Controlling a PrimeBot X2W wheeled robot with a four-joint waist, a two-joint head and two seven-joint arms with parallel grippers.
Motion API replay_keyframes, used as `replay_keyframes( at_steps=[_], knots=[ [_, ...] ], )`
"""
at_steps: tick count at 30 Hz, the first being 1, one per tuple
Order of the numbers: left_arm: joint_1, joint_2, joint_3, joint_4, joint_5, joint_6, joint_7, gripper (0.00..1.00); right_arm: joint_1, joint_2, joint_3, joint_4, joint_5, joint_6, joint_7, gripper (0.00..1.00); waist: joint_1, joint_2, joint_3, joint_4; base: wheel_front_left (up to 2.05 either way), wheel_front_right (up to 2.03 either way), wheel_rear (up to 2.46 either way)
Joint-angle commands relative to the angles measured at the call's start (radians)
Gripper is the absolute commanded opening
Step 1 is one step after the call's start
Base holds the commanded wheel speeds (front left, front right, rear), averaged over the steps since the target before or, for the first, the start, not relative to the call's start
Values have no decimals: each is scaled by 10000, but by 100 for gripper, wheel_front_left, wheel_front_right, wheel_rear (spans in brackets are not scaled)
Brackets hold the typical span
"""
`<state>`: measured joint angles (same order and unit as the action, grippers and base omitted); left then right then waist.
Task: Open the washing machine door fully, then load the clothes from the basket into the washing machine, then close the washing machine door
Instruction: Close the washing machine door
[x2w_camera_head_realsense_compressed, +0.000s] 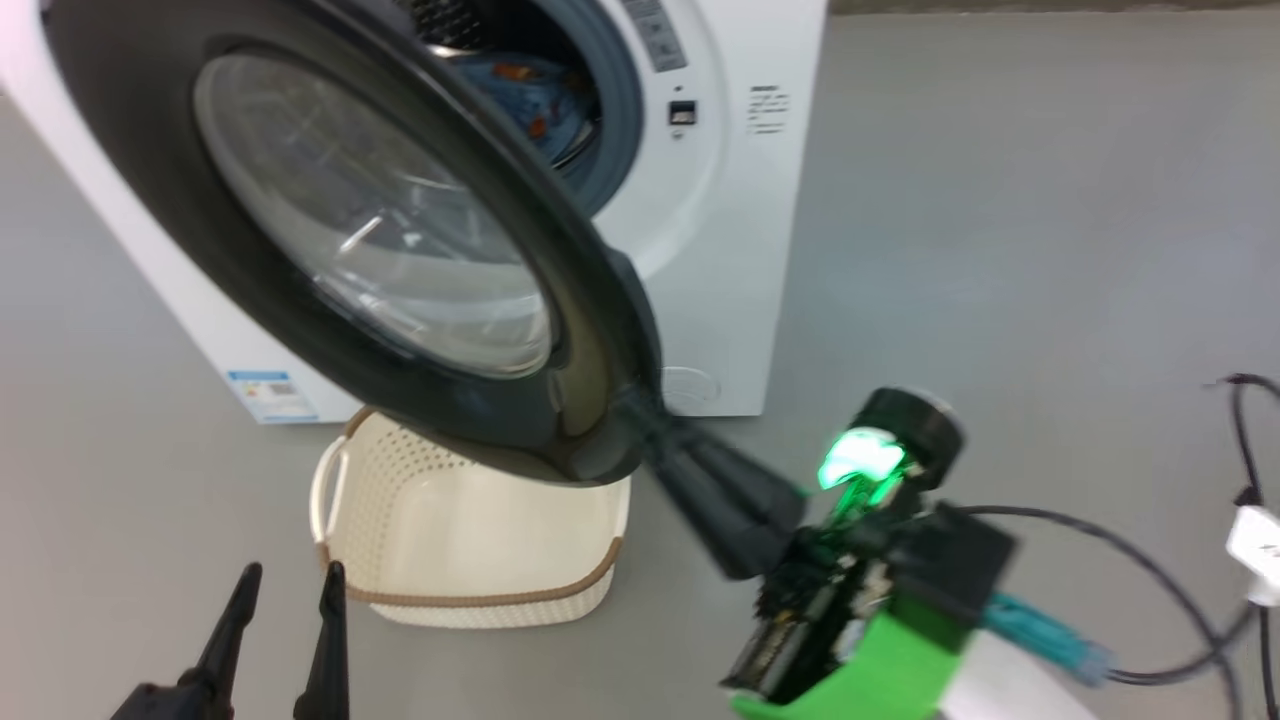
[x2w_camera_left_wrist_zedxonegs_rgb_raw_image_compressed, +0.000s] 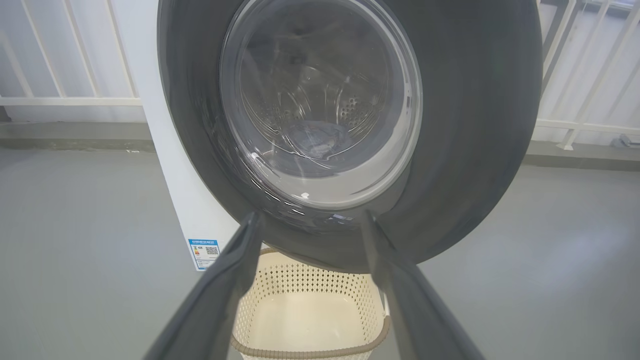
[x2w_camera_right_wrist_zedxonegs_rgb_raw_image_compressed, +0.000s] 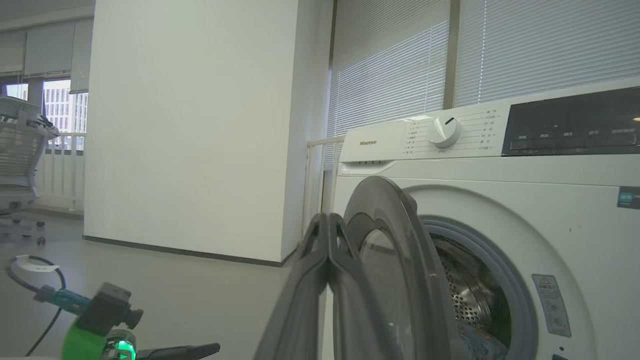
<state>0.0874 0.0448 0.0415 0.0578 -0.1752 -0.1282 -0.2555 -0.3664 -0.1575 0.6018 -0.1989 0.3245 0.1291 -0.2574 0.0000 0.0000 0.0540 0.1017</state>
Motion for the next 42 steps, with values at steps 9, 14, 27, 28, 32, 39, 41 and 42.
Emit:
replay_keyframes(
  at_steps=[9,14,27,28,32,39,41,42],
  knots=[
    [-946,58,-100,-173,-298,-25,-63,100,-724,-58,1734,1669,772,16,-44,0,0,0,790,1329,0,0,0],
    [-1339,56,-407,-198,-512,-25,-63,100,-927,-162,1873,2749,865,16,-44,0,0,0,1360,1771,0,0,0],
    [-2173,55,-628,-312,-1047,-25,-63,100,-1330,-127,868,3943,343,16,-44,0,0,0,2704,2074,0,0,0],
    [-2220,55,-641,-303,-1089,-25,-63,100,-1381,-98,727,3955,259,16,-44,0,0,0,2800,2088,0,0,0],
    [-2395,55,-705,-287,-1196,-25,-63,100,-1525,-28,316,3997,23,16,-44,0,0,0,3095,2120,0,0,0],
    [-2869,55,-838,-224,-1342,-25,-63,100,-1890,154,-815,3938,-528,16,-44,0,0,0,3775,2111,0,0,0],
    [-2990,55,-885,-197,-1378,-25,-63,100,-2023,178,-1050,3881,-678,16,-44,0,0,0,3941,2092,0,0,0],
    [-3046,55,-912,-185,-1397,-25,-63,100,-2105,188,-1154,3856,-736,16,-44,0,0,0,4021,2083,0,0,0]
  ],
)
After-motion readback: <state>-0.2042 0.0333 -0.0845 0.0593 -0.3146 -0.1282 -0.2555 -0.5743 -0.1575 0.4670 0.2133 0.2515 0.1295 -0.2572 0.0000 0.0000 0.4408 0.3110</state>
